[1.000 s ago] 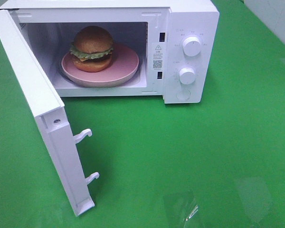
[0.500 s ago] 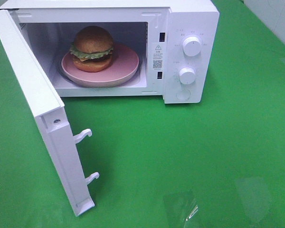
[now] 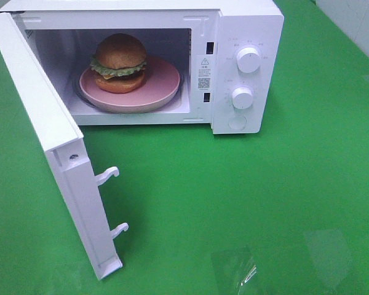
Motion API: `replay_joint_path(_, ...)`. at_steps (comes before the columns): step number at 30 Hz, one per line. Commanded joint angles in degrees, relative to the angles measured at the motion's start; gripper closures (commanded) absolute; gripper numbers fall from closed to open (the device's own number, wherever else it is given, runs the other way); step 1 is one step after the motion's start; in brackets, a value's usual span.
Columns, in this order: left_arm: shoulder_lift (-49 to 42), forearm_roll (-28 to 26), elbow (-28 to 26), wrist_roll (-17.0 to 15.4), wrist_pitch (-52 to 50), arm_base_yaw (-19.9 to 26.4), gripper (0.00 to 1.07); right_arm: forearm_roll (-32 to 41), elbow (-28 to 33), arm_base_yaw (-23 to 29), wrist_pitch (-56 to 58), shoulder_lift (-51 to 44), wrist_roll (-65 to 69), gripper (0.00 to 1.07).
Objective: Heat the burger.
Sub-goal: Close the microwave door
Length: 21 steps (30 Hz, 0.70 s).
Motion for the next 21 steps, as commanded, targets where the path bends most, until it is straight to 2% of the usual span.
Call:
replay_joint_path(1, -1.03, -0.46, -0.29, -0.34, -1.26, -0.23, 0.09, 0.17, 0.06, -0.34, -0.69, -1.32, -0.92, 0.31)
replay_joint_path(6, -0.11, -0.29, -2.64, -0.34, -3.27, -0.23, 0.09, 0.17, 0.06, -0.34, -0.69, -1.32, -0.92, 0.31)
replay_joint_path(8, 2.92, 0.8, -3.21, -0.34, -7.22, -0.23, 0.16, 0.17, 0.06, -0.34, -0.69, -1.32, -0.92, 0.31)
replay_joint_path(11, 3.95, 1.09, -3.21, -0.34, -8.48, -0.23, 0.19, 0.17, 0.06, -0.34, -0.69, -1.32, -0.92, 0.31)
replay_joint_path(12, 5.96, 1.32, -3.21, -0.34, -11.29, -0.23, 0.29, 0.17, 0.06, -0.34, -0.69, -1.32, -0.92, 0.31)
replay_joint_path(13, 5.96, 1.32, -3.21, -0.34, -11.29, -0.23, 0.29, 0.17, 0.06, -0.34, -0.69, -1.32, -0.92, 0.31)
replay_joint_path(14, 8.19, 1.32, -3.21, -0.34, -14.27, -0.23, 0.39, 0.17, 0.06, -0.34, -0.69, -1.32, -0.92, 0.31)
replay_joint_path(15, 8.19, 1.32, -3.21, -0.34, -14.27, -0.23, 0.39, 0.17, 0.06, -0.34, -0.69, -1.32, -0.92, 0.31)
replay_joint_path(16, 10.54, 1.32, -3.15, -0.34, -17.82, -0.23, 0.52, 0.17, 0.06, -0.34, -0.69, -1.32, -0.92, 0.31)
replay_joint_path(17, 10.54, 1.32, -3.15, -0.34, -17.82, -0.23, 0.52, 0.17, 0.06, -0.34, -0.69, -1.32, -0.92, 0.31)
replay_joint_path(19, 14.84, 0.69, -3.15, -0.63, -22.23, -0.23, 0.83, 0.17, 0.06, -0.34, -0.69, -1.32, -0.92, 0.31)
replay_joint_path(20, 14.84, 0.69, -3.15, -0.63, -22.23, -0.23, 0.83, 0.17, 0.06, -0.34, -0.69, -1.32, -0.92, 0.31)
replay_joint_path(21, 17.3, 0.74, -3.15, -0.57, -23.95, -0.23, 0.98, 0.17, 0.06, -0.34, -0.69, -1.32, -0.92, 0.31)
